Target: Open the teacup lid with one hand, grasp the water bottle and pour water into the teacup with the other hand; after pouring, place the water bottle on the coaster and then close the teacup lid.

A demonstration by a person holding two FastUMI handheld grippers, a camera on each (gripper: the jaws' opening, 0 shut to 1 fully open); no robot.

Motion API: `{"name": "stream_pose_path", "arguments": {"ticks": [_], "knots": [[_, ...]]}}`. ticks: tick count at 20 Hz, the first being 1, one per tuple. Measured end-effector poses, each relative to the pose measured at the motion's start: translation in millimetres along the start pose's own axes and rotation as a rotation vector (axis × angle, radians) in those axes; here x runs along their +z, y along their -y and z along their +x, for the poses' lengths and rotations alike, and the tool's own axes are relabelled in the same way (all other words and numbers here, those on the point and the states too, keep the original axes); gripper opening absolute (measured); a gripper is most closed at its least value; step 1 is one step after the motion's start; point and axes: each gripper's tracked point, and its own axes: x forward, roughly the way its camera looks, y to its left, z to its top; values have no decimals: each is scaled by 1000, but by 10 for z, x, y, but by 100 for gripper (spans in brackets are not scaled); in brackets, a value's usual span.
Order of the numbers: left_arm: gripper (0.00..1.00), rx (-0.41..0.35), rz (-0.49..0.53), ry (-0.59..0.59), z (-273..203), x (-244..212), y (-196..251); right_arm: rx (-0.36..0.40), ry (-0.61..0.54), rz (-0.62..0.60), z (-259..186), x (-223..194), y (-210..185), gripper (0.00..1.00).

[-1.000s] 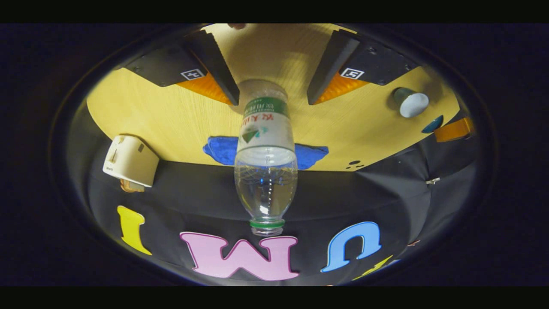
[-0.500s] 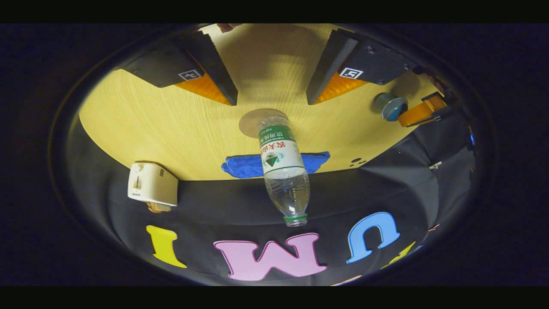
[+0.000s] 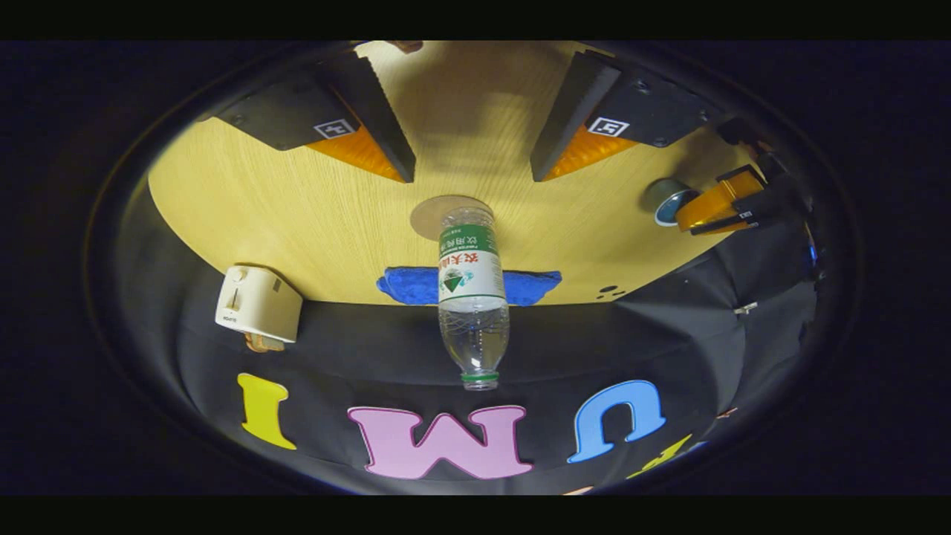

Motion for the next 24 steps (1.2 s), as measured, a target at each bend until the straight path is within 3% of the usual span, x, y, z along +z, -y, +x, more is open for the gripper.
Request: {"name": "stream_pose_path", "arguments": {"ticks": [2, 4, 5, 6, 7, 13, 15, 24], "knots": [[32, 4, -3, -1, -25, 25, -4, -1, 3, 4, -20, 41, 26, 97], [41, 5, -6, 18, -66, 141, 0, -11, 4, 9, -50, 107, 71, 94], [53, 5, -5, 25, -87, 209, 3, -19, 8, 11, -82, 159, 113, 97], [58, 5, -1, 30, -114, 284, 8, -25, 15, 12, -111, 227, 147, 94], [64, 7, 1, 34, -152, 358, 3, -33, 25, 11, -155, 306, 181, 97], [88, 31, 13, 35, -484, 886, -7, -57, 77, -23, -521, 864, 386, 99], [92, 48, -1, 27, -615, 1046, -25, -61, 100, -28, -689, 1081, 475, 99], [92, 88, -41, 80, -1088, 1835, 219, -43, 243, -21, -1324, 1855, 804, 96]]}}
